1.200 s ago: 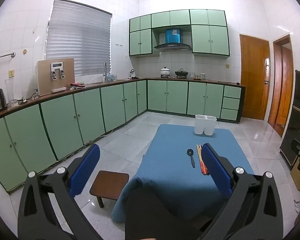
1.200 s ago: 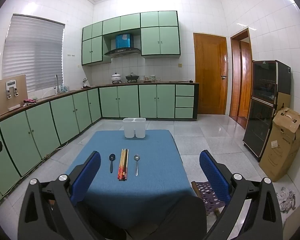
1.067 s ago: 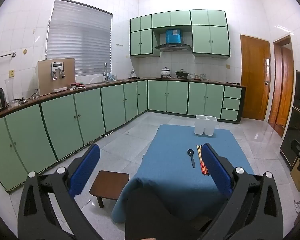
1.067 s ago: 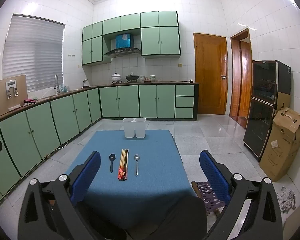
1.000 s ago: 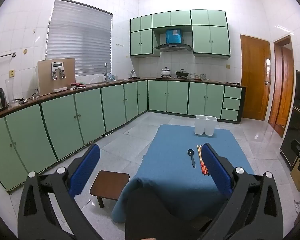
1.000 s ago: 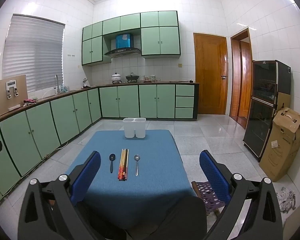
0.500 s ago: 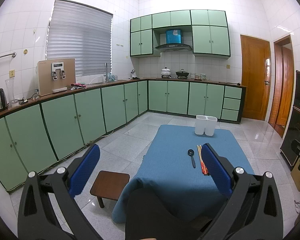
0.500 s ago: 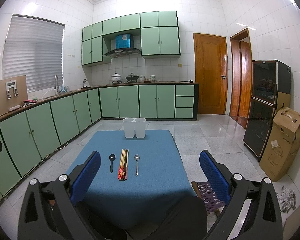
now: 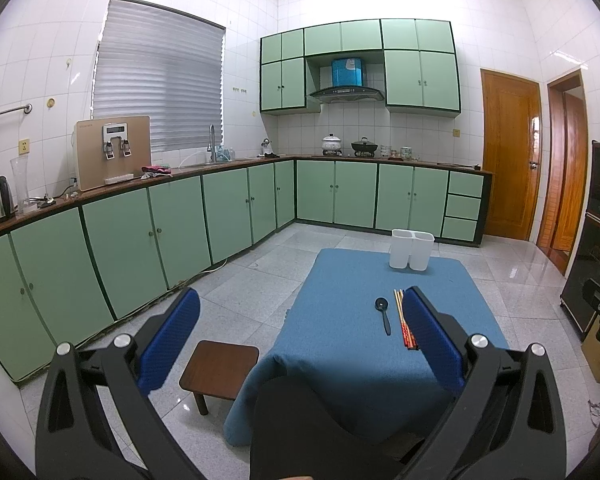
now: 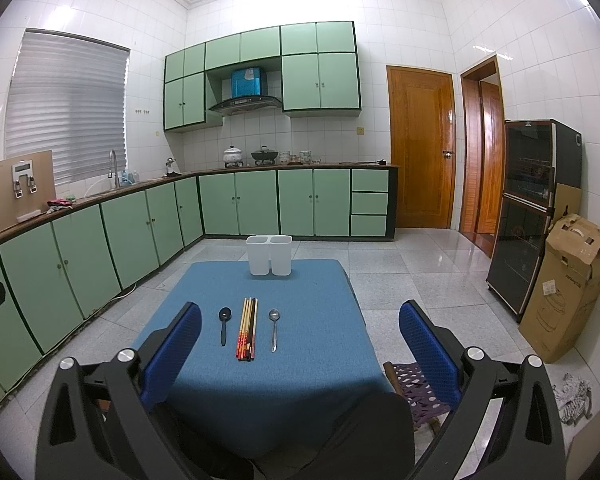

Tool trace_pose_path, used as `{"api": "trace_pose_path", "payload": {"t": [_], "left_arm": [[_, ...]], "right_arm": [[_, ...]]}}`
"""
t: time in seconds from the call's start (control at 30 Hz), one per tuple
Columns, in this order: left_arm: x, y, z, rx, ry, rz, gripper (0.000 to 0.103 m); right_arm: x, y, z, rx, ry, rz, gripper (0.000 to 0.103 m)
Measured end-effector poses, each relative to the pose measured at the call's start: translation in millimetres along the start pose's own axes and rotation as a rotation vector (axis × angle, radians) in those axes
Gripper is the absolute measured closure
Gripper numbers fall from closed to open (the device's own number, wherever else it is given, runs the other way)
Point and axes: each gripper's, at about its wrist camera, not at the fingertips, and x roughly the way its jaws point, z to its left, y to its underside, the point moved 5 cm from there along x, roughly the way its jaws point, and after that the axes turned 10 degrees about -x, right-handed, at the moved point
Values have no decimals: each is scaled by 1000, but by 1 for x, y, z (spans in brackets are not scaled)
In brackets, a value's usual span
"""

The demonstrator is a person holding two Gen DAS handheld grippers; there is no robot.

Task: Organize utensils

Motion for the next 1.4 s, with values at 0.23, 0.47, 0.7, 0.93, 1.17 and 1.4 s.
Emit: {"api": "trace_pose_path", "payload": {"t": [0.23, 0.47, 0.7, 0.93, 1.17, 1.4], "left_arm": [[0, 1, -1, -2, 4, 4, 5], [5, 2, 1, -1, 5, 10, 5], [5, 0, 3, -1, 9, 15, 5], [7, 0, 4, -1, 9, 17, 5], [8, 0, 4, 1, 10, 21, 5], [8, 0, 4, 2, 10, 21, 5]], "right_arm": [[0, 0, -1, -2, 6, -5, 6], [0, 1, 0, -3, 6, -5, 6], [-4, -1, -1, -1, 9, -7, 6], [-7, -2, -3, 0, 10, -8, 6], [-7, -2, -3, 0, 10, -8, 6], [-7, -2, -3, -1, 11, -8, 6]]}}
